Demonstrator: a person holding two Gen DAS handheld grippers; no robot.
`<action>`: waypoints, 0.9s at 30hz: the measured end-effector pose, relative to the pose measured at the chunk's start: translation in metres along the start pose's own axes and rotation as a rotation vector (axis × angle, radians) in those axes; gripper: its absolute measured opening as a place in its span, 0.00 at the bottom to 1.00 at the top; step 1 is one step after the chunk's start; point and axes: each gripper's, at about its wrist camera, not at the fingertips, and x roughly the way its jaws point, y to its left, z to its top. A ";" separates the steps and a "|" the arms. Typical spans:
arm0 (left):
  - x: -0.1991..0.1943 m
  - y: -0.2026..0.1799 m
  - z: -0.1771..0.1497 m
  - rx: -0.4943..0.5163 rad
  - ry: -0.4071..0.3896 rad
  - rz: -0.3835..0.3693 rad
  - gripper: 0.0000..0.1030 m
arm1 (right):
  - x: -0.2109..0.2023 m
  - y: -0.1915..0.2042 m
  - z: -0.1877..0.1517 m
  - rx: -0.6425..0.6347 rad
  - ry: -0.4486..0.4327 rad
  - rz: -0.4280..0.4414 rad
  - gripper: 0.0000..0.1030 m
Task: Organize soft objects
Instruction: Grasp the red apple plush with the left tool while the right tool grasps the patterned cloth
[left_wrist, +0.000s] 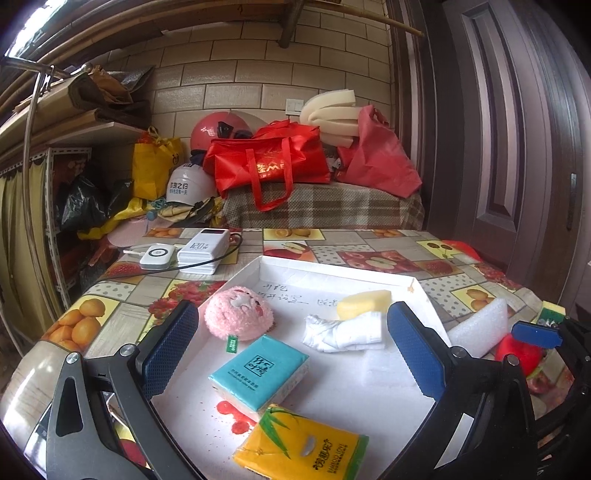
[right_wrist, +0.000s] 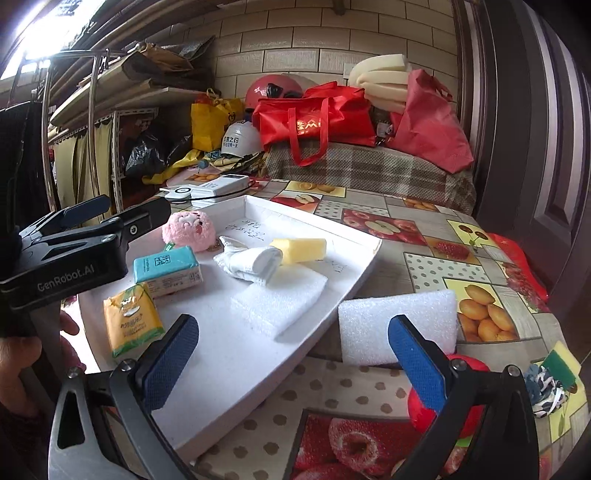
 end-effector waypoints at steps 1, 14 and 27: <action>-0.002 -0.010 -0.001 0.024 0.003 -0.031 1.00 | -0.009 -0.007 -0.005 0.009 -0.009 0.009 1.00; -0.003 -0.139 -0.015 0.201 0.185 -0.357 1.00 | -0.089 -0.205 -0.062 0.455 0.017 -0.270 1.00; 0.044 -0.211 -0.026 0.255 0.408 -0.396 0.92 | -0.055 -0.209 -0.059 0.243 0.173 -0.148 0.65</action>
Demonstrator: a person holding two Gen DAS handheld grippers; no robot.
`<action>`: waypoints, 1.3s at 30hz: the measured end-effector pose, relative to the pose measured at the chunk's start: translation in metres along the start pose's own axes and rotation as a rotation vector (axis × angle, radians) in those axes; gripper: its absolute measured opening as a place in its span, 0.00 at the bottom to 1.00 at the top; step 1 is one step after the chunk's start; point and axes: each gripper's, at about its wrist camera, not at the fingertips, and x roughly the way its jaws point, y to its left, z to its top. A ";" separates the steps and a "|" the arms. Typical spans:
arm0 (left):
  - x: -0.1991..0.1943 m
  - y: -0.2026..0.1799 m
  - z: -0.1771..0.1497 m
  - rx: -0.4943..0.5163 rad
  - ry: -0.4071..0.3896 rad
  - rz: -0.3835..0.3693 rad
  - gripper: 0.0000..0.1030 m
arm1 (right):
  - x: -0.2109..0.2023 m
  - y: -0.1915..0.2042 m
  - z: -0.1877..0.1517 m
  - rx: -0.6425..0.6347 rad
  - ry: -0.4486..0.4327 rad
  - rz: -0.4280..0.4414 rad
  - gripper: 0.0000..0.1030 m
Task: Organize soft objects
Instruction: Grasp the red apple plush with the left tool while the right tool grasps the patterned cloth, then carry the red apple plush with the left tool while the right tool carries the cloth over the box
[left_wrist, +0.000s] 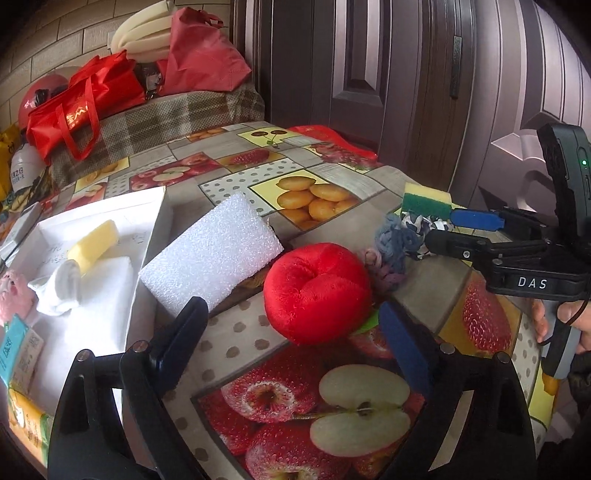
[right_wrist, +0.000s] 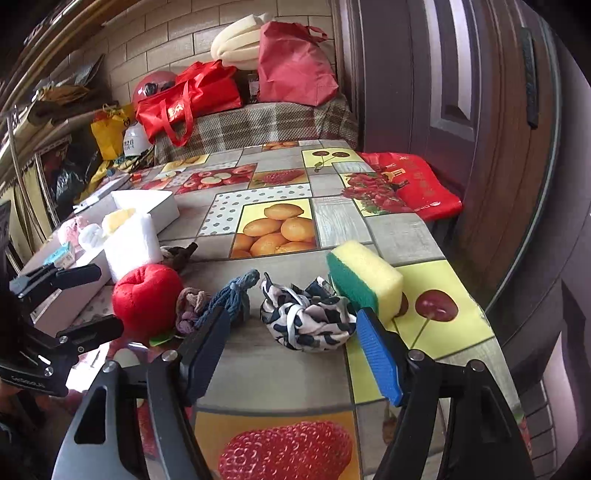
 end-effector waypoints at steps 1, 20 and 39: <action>0.002 -0.001 0.002 0.006 0.003 0.003 0.91 | 0.007 0.001 0.001 -0.010 0.021 0.006 0.58; -0.016 -0.002 0.007 0.018 -0.136 -0.030 0.55 | -0.020 -0.010 -0.004 0.071 -0.107 0.018 0.11; -0.065 0.029 -0.019 -0.003 -0.266 0.078 0.55 | -0.048 0.073 -0.005 -0.040 -0.267 0.154 0.11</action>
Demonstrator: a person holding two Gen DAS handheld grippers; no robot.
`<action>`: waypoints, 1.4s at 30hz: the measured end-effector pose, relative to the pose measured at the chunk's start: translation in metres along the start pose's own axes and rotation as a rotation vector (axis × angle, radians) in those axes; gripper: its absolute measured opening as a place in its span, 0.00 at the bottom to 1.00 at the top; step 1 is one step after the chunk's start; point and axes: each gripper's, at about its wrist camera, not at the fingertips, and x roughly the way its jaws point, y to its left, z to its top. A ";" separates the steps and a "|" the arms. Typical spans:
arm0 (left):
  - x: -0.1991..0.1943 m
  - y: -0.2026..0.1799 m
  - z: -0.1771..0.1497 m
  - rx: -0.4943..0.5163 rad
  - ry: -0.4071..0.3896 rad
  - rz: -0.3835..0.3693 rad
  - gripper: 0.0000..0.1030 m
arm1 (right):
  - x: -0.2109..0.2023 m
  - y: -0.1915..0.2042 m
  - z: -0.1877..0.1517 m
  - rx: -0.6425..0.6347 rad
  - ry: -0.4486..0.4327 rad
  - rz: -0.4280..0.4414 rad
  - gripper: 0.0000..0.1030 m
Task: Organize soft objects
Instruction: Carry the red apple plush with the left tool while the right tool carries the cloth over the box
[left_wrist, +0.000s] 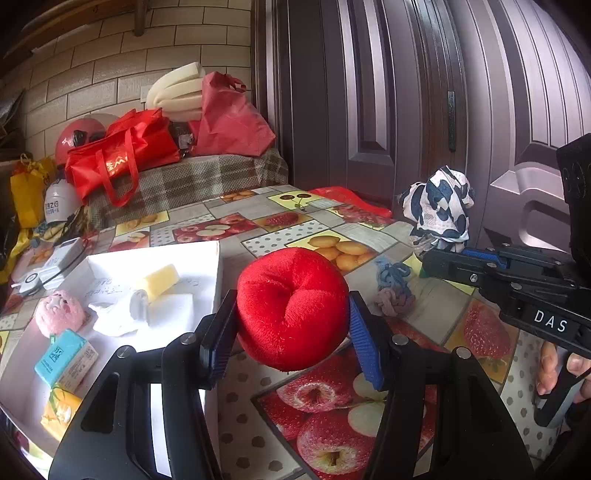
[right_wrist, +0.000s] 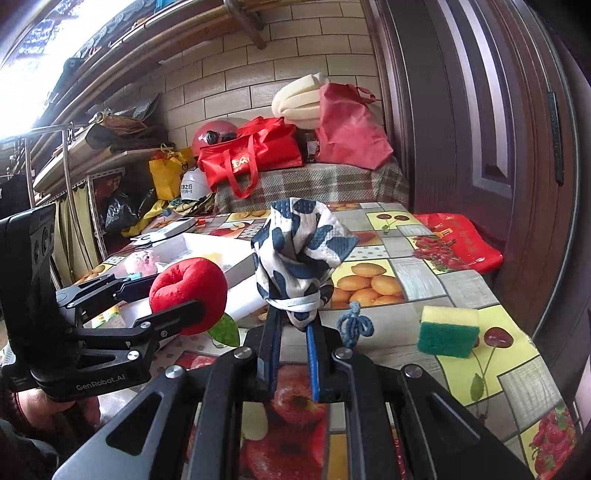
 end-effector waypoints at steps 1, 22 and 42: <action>-0.002 0.004 -0.001 -0.007 -0.002 0.005 0.55 | 0.002 0.004 0.000 -0.009 0.002 0.006 0.11; -0.029 0.089 -0.018 -0.123 -0.018 0.171 0.56 | 0.046 0.075 -0.001 -0.105 0.073 0.131 0.11; -0.041 0.191 -0.032 -0.296 -0.021 0.421 0.56 | 0.095 0.153 0.007 -0.267 0.093 0.256 0.11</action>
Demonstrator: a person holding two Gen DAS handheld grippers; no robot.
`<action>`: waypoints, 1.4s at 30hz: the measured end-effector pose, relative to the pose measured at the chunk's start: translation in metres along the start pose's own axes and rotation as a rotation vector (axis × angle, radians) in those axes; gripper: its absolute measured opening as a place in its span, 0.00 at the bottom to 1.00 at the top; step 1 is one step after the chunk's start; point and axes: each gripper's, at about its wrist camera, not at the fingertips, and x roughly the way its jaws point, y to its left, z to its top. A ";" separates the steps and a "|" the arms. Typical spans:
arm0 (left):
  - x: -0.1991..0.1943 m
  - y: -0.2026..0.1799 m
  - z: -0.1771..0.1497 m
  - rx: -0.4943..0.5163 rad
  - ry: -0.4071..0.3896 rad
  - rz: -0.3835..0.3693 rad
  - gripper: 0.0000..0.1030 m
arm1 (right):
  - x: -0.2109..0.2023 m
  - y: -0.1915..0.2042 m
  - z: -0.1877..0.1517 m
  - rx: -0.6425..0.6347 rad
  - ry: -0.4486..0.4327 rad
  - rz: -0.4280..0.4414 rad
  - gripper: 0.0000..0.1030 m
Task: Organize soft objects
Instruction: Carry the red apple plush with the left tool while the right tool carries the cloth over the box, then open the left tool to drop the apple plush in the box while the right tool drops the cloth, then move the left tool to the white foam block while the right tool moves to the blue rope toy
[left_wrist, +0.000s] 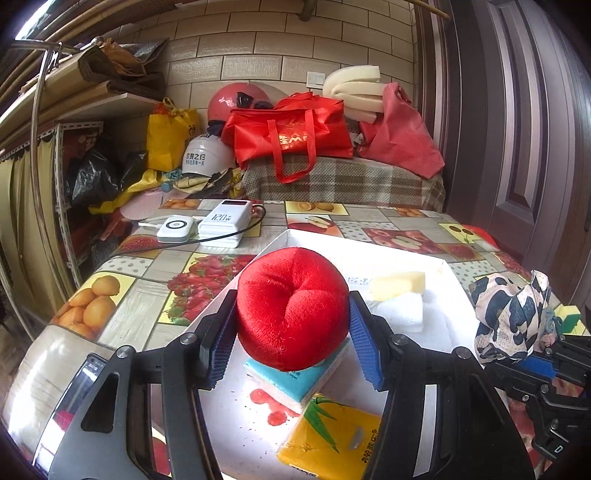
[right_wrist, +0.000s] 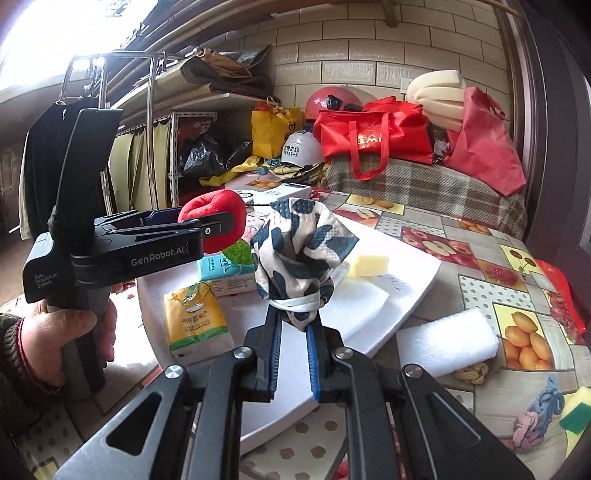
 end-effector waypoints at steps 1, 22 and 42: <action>0.002 0.002 0.001 -0.001 0.005 0.005 0.56 | 0.004 0.000 0.002 0.004 0.005 0.003 0.11; 0.006 -0.012 0.001 0.085 -0.003 0.068 1.00 | 0.019 0.006 0.009 0.022 0.009 -0.070 1.00; 0.000 -0.006 0.002 0.046 -0.031 0.083 1.00 | 0.014 0.000 0.009 0.055 -0.024 -0.087 1.00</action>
